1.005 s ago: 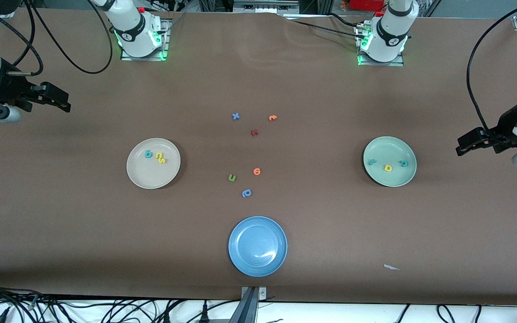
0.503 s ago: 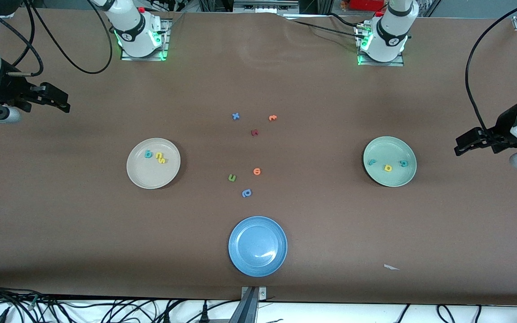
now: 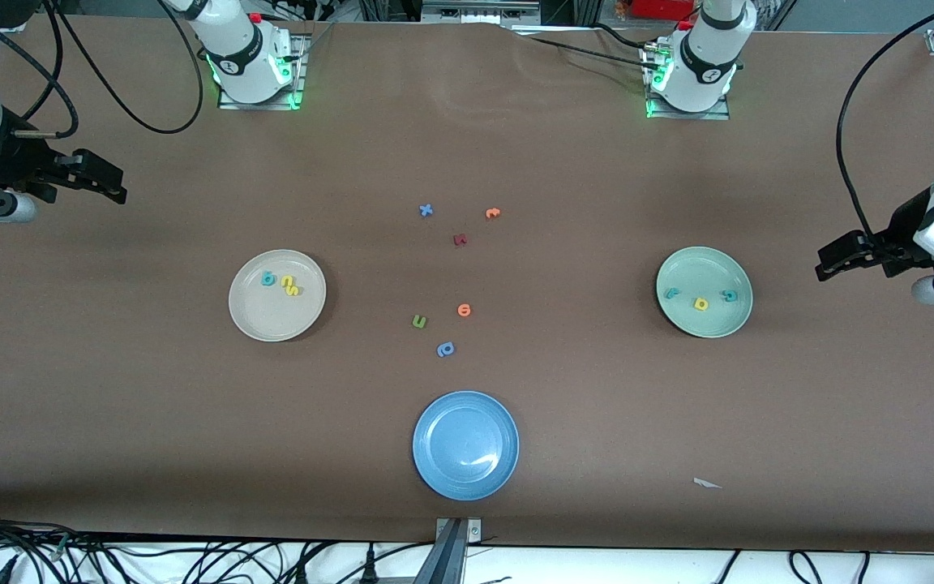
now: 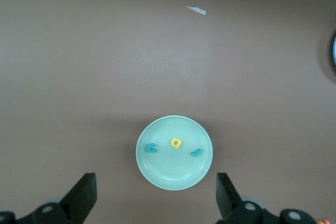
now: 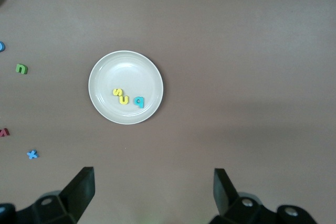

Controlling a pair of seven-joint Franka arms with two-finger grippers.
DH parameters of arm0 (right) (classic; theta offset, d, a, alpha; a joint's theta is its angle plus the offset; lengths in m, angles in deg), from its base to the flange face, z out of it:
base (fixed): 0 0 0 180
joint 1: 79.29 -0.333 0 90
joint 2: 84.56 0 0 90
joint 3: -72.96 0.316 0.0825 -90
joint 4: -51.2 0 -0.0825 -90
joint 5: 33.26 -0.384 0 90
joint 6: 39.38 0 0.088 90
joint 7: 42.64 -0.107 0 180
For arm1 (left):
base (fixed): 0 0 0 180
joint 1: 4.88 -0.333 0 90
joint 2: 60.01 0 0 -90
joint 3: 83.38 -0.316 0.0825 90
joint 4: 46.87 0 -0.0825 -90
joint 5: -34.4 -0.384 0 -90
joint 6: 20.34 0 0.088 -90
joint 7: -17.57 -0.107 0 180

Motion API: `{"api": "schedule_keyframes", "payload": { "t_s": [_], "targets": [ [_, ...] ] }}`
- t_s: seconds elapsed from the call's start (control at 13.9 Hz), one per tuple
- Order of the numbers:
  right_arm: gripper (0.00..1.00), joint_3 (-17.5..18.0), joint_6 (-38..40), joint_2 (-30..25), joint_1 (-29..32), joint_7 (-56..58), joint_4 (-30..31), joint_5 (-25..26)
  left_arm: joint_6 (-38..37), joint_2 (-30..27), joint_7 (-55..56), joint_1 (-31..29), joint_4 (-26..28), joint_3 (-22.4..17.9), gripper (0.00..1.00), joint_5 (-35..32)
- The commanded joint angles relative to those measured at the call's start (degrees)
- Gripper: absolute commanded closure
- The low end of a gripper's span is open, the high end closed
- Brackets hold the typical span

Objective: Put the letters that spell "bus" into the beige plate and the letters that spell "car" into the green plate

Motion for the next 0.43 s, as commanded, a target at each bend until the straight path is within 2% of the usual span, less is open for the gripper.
{"api": "schedule_keyframes", "payload": {
  "t_s": [0.0, 0.36],
  "targets": [
    [0.00, 0.50, -0.49, -0.12, 0.27, -0.61, 0.11, 1.00, 0.27, -0.58, -1.41, 0.47, -0.05, -0.10, 0.00, -0.07],
    [0.00, 0.50, -0.49, -0.12, 0.27, -0.61, 0.11, 0.91, 0.36, 0.21, -1.06, 2.40, -0.15, 1.31, 0.00, -0.33]
  ]
}}
